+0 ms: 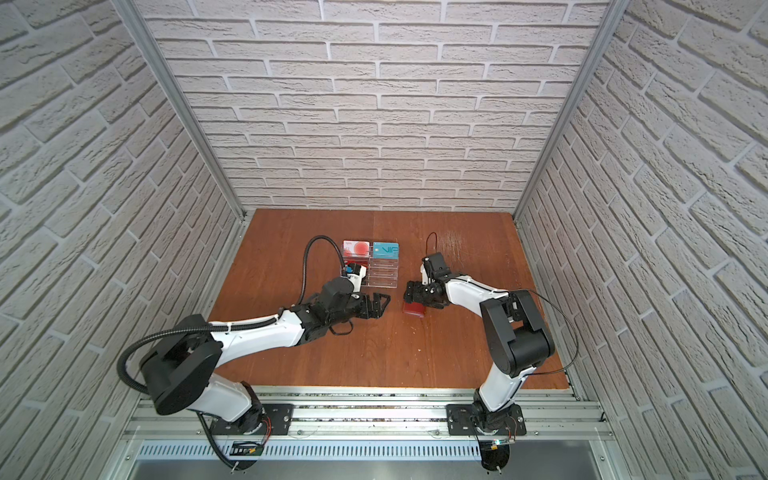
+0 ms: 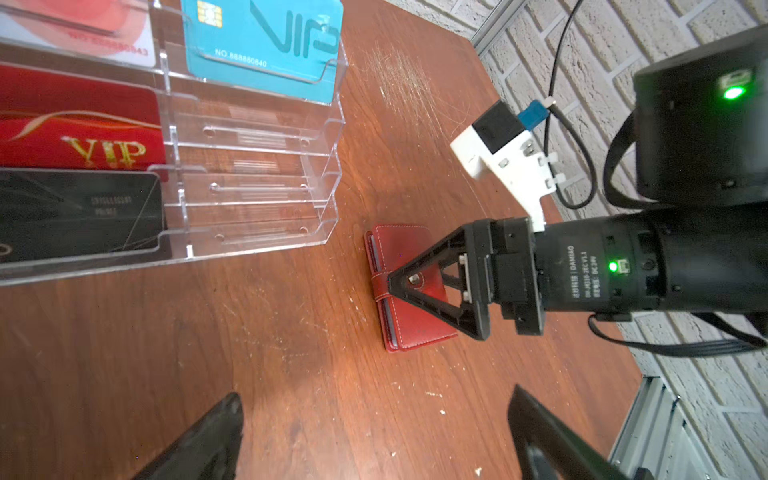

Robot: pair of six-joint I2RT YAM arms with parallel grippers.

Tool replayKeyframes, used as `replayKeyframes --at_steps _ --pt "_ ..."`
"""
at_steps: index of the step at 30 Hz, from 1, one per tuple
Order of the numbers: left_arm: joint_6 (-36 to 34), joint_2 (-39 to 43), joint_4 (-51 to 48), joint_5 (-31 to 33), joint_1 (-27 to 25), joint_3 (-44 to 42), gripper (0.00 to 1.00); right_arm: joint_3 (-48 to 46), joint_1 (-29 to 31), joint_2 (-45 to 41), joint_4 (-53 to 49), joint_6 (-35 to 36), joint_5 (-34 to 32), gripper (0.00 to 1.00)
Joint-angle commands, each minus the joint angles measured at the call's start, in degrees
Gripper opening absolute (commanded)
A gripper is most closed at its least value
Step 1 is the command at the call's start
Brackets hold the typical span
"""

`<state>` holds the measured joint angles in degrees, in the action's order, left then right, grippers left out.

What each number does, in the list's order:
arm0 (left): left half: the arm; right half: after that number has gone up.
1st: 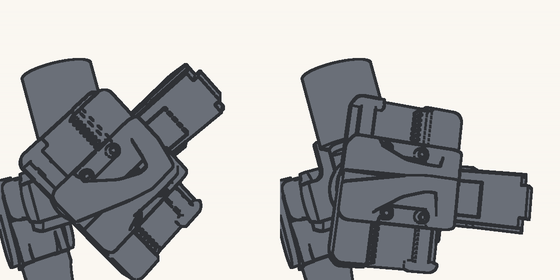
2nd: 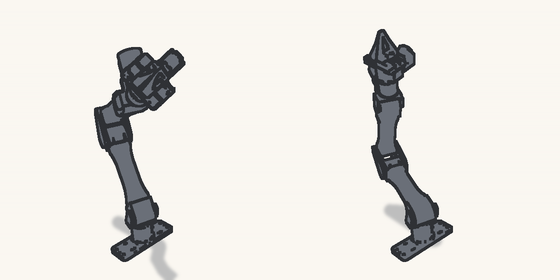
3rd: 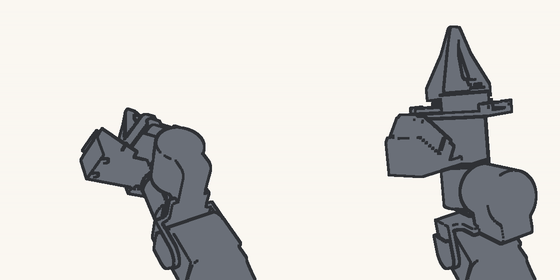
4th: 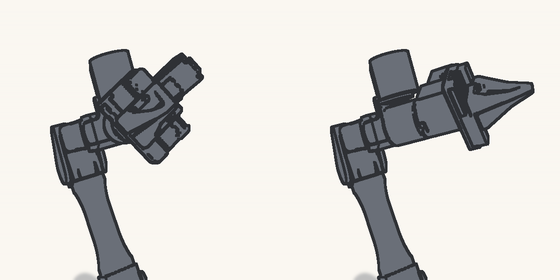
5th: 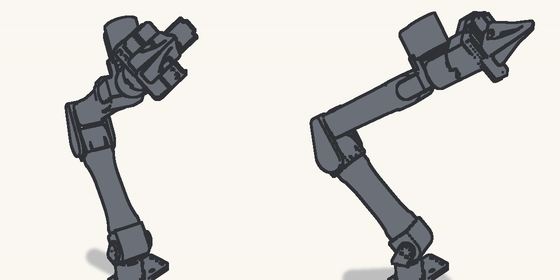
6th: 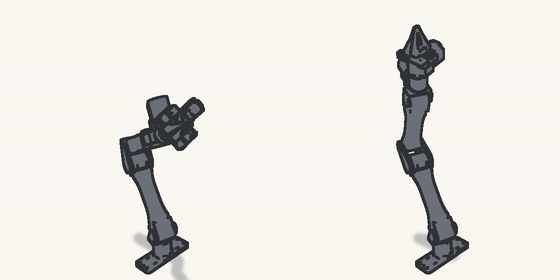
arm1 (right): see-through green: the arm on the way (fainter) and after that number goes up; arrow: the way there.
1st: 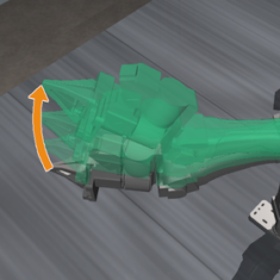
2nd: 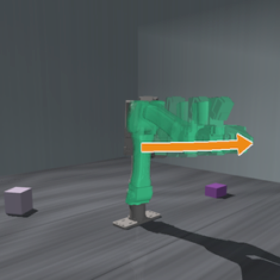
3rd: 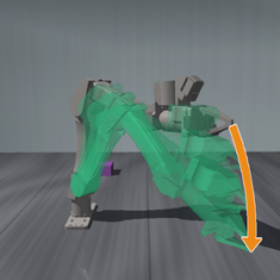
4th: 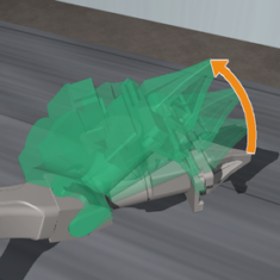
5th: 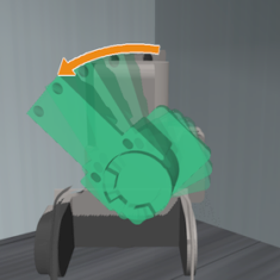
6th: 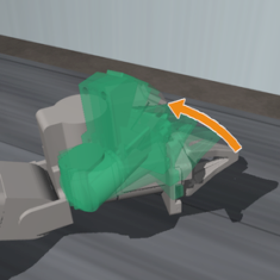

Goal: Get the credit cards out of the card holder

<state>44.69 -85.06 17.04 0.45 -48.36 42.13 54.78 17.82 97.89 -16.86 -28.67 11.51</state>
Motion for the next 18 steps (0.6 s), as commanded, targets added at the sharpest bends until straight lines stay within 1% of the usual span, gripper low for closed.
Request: replayKeyframes --at_steps 1,6,10,12,15,18 --pt "0.8 3.5 1.4 1.9 0.4 -2.1 0.98 0.2 3.0 0.0 2.9 -2.9 -0.1 0.83" --pt "1.8 6.2 1.2 2.8 0.7 -4.5 0.98 2.1 7.1 1.8 3.9 -3.9 1.4 0.83" --pt "2.2 7.1 1.5 3.1 0.7 -5.8 0.98 0.8 7.3 0.0 5.1 -3.1 3.1 0.83" --pt "2.3 7.1 1.6 3.1 0.8 -6.0 0.98 -0.2 6.7 -1.5 4.7 -2.1 2.7 0.83" --pt "3.1 6.7 2.1 2.4 1.0 -6.0 0.98 -2.1 4.7 -3.5 4.7 -1.5 4.5 0.83" --pt "4.3 5.6 3.4 0.2 2.0 -6.0 0.98 -4.3 2.3 -5.4 5.4 -1.0 6.2 0.83"
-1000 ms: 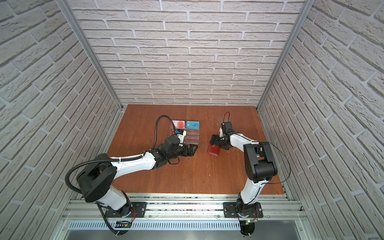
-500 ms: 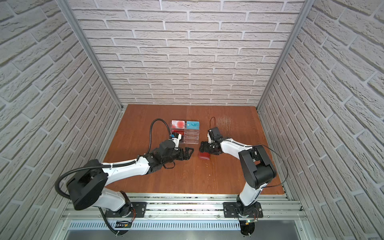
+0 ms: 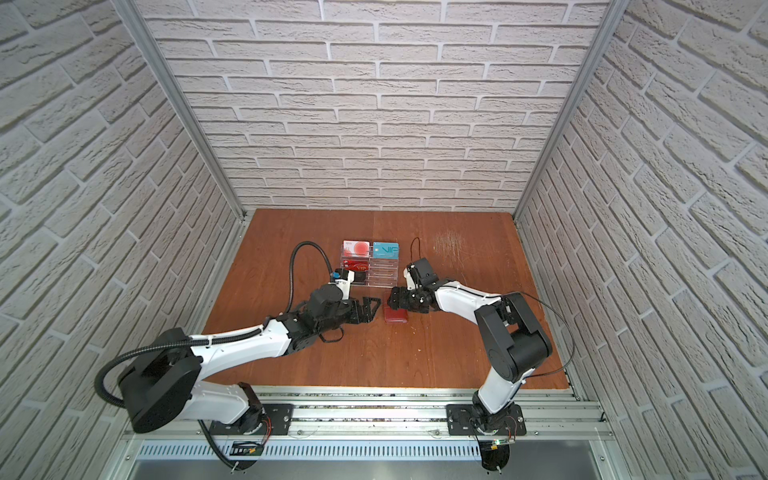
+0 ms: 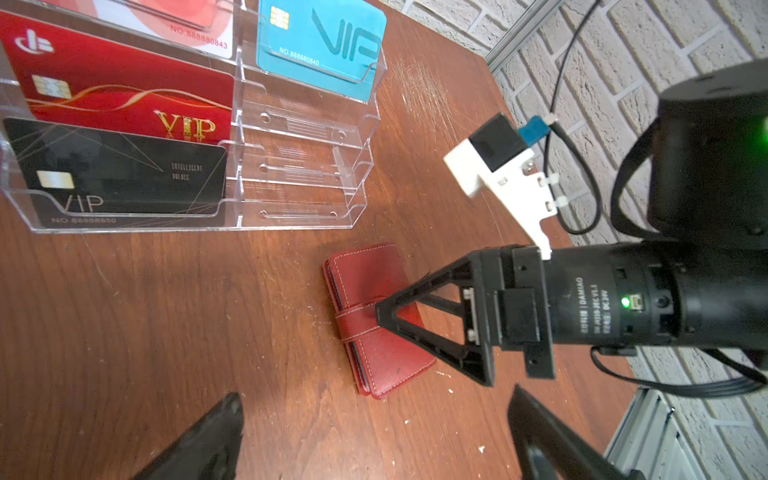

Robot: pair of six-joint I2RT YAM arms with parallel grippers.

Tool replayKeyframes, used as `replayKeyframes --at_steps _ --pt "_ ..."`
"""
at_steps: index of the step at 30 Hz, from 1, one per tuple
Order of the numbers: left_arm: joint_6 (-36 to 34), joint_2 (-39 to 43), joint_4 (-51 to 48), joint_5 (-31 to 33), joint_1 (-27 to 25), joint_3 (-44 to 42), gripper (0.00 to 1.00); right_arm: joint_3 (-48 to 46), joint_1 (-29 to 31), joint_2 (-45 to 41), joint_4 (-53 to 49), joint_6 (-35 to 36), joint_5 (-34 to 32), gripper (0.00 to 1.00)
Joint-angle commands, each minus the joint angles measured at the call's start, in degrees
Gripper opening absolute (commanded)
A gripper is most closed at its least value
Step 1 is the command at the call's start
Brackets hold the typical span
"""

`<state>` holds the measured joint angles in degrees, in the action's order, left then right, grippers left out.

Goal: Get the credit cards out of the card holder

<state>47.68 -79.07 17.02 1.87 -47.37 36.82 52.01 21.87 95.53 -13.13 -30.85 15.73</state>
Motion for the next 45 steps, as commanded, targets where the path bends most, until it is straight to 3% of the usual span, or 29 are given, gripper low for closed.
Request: replayKeyframes --at_steps 1,11,25,45 --pt "1.9 -1.0 4.1 -1.9 1.4 -0.6 0.98 -1.9 -2.3 -3.4 1.4 1.7 2.1 0.83" --pt "7.0 -10.1 11.1 -7.2 2.1 1.7 0.98 -5.2 -5.3 -2.9 5.6 3.0 8.4 0.80" --pt "16.6 -23.8 21.9 -12.4 2.5 6.5 0.98 -9.2 -5.0 -0.6 12.0 0.0 11.0 0.68" --pt "22.3 -25.6 22.7 -10.0 2.9 6.2 0.98 -13.9 -1.0 1.7 27.7 -10.9 13.1 0.58"
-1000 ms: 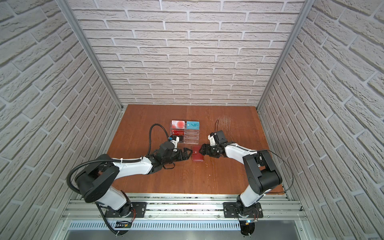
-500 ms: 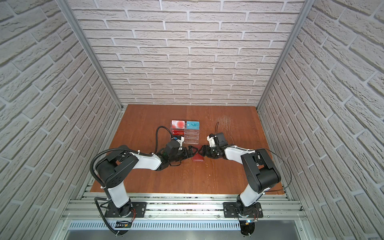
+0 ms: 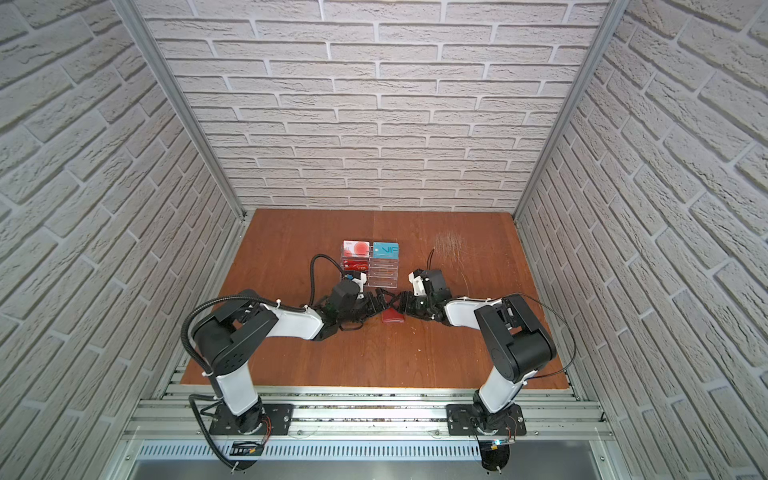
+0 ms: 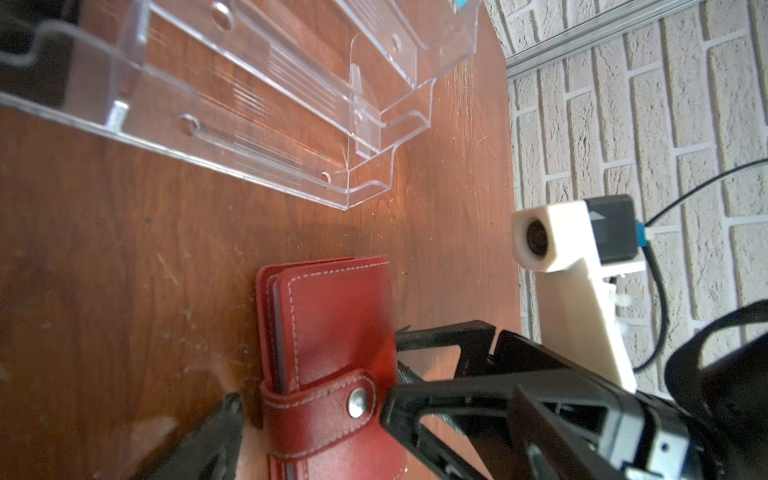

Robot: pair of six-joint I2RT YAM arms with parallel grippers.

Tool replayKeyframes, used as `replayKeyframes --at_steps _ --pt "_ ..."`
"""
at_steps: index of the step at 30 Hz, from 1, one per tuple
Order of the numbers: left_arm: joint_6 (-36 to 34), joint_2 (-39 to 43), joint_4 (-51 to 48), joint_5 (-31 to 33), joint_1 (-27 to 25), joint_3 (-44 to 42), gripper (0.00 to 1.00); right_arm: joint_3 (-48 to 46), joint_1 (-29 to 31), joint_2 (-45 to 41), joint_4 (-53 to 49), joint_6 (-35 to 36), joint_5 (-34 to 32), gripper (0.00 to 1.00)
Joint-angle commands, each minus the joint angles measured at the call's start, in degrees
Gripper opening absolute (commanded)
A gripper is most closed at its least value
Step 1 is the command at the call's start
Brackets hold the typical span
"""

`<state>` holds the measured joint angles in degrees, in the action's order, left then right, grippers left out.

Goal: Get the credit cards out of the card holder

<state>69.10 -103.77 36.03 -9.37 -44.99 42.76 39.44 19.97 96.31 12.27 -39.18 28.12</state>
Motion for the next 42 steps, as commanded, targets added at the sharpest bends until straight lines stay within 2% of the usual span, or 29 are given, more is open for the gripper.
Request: replayKeyframes --at_steps 1,10,26,35,42 --pt "1.0 -0.8 3.7 1.3 0.6 0.1 0.98 -1.4 1.0 0.8 3.0 -3.1 1.0 0.58" --pt "3.7 -2.5 5.5 1.5 1.1 -0.1 0.98 -2.2 2.4 0.9 8.5 -5.8 2.0 0.56" --pt "9.4 -2.4 9.4 3.0 2.3 -3.1 0.98 -3.6 3.8 6.3 26.2 -13.3 4.7 0.52" --pt "10.3 -1.9 10.6 3.2 3.2 -4.4 0.98 -1.7 5.6 9.6 29.3 -15.3 4.3 0.50" --pt "10.2 -1.0 11.1 3.1 4.4 -6.3 0.98 -2.6 5.6 7.7 29.3 -14.9 4.2 0.47"
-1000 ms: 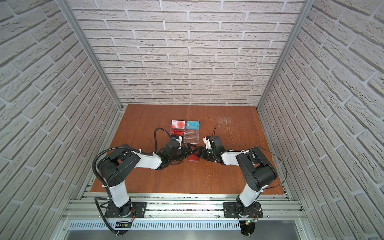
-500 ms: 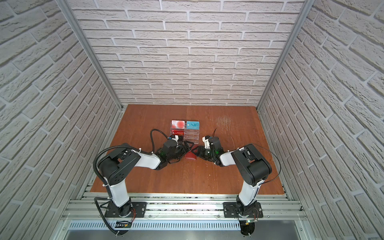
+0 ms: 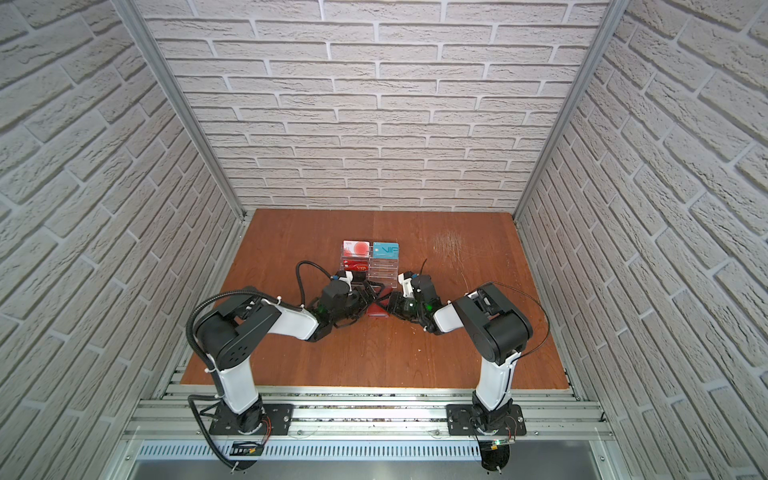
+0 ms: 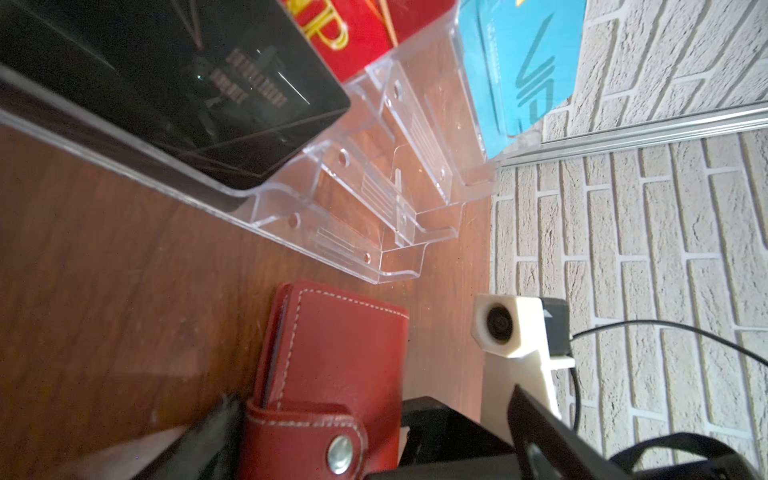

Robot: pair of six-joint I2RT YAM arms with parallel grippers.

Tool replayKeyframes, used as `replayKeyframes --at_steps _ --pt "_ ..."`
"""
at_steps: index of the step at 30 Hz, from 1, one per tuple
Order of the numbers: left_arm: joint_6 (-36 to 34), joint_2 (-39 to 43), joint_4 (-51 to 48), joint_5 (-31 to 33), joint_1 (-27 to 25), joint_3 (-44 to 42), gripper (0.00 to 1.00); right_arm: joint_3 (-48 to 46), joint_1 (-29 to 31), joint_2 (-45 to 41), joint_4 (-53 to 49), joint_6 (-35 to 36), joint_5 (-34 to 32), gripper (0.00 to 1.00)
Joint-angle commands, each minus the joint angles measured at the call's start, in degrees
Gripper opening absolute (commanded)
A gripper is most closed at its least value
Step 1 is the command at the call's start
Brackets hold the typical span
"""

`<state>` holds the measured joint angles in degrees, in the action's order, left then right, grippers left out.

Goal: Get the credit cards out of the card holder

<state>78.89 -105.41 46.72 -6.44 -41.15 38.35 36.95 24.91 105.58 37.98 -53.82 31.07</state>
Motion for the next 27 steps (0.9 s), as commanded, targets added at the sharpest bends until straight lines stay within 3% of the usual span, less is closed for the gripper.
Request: replayKeyframes --at_steps 1,15,17,27 --pt "0.6 0.9 0.5 0.2 0.5 -2.1 0.98 -0.2 0.7 -1.9 3.3 0.0 1.3 0.45" --pt "0.9 1.6 1.5 -0.1 1.8 -3.8 0.98 -0.4 0.7 -4.3 1.2 2.0 1.6 0.38" --pt "0.8 1.9 1.5 -0.1 2.0 -4.1 0.98 -0.4 0.7 -4.6 0.6 2.5 1.6 0.32" --pt "0.7 2.4 1.3 -0.6 2.6 -4.5 0.98 0.7 0.8 -4.4 -1.8 3.8 1.4 0.24"
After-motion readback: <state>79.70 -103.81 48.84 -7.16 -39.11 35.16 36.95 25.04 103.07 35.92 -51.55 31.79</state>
